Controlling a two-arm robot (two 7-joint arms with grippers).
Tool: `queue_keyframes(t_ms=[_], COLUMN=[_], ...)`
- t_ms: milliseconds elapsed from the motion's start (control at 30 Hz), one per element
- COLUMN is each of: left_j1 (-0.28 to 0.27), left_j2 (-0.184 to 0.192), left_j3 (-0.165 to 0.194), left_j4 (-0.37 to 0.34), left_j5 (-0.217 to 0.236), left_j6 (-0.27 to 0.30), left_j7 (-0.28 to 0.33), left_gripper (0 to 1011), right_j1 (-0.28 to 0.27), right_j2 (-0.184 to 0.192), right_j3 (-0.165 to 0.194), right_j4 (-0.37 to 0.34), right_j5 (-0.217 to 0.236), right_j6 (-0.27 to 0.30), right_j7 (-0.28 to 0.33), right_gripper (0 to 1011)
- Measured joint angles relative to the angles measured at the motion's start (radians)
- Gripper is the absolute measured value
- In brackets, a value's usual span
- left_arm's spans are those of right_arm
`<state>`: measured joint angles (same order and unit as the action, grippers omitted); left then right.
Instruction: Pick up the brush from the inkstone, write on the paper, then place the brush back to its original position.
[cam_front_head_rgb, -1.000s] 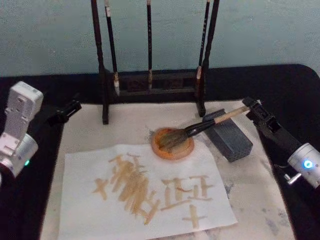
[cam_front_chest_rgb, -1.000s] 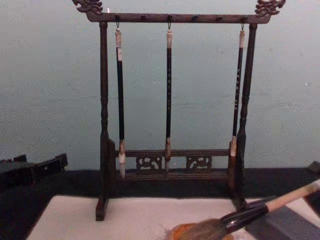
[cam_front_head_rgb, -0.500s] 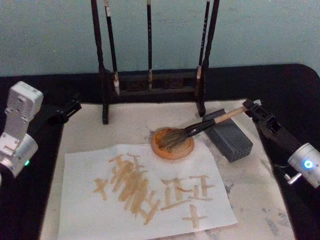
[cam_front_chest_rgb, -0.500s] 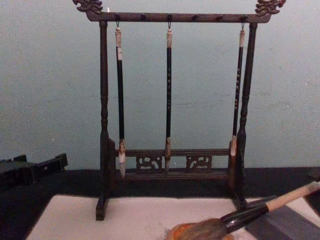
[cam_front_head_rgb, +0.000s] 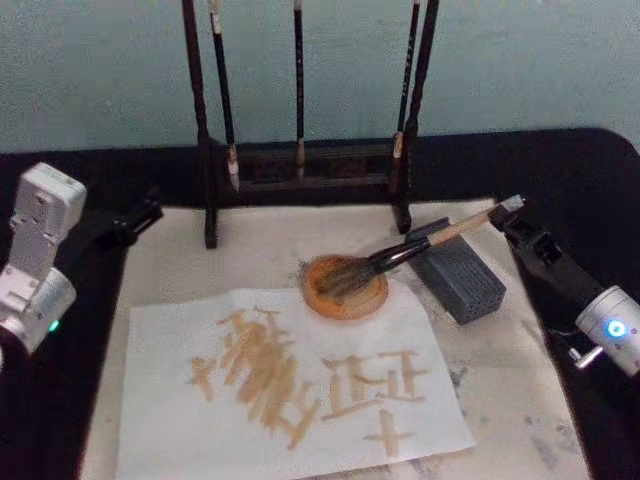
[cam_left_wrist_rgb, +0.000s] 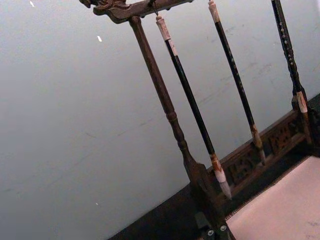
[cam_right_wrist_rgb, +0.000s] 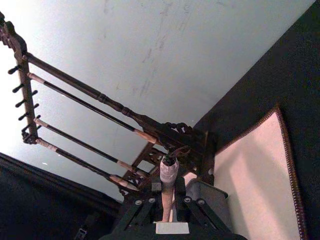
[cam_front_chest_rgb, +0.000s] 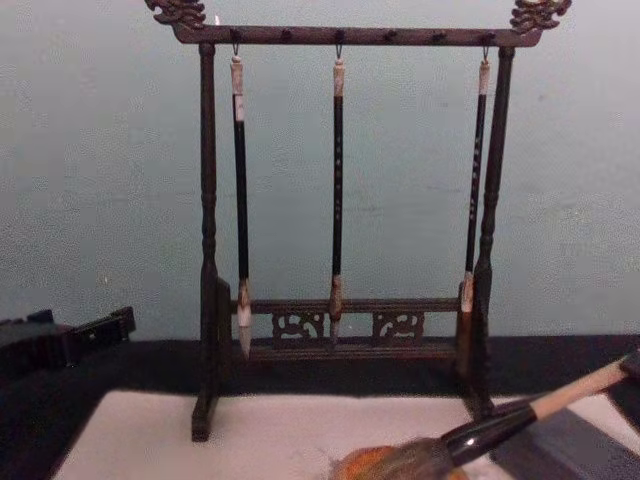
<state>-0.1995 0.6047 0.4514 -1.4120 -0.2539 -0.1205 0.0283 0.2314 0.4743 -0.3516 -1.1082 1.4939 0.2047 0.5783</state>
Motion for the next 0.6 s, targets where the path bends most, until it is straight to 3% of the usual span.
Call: queue_keyframes(t_ms=[600], left_j1=[0.000], left_j2=[0.000], left_j3=[0.000], left_j4=[0.000], left_j5=[0.000], left_j6=[0.000], left_j7=[0.000], left_gripper=[1002], right_j1=[0.000], right_j2=[0.000], right_j3=[0.000], right_j4=[0.000], right_j5=[0.000], right_j6=[0.000], right_j7=[0.000], right_gripper=[137])
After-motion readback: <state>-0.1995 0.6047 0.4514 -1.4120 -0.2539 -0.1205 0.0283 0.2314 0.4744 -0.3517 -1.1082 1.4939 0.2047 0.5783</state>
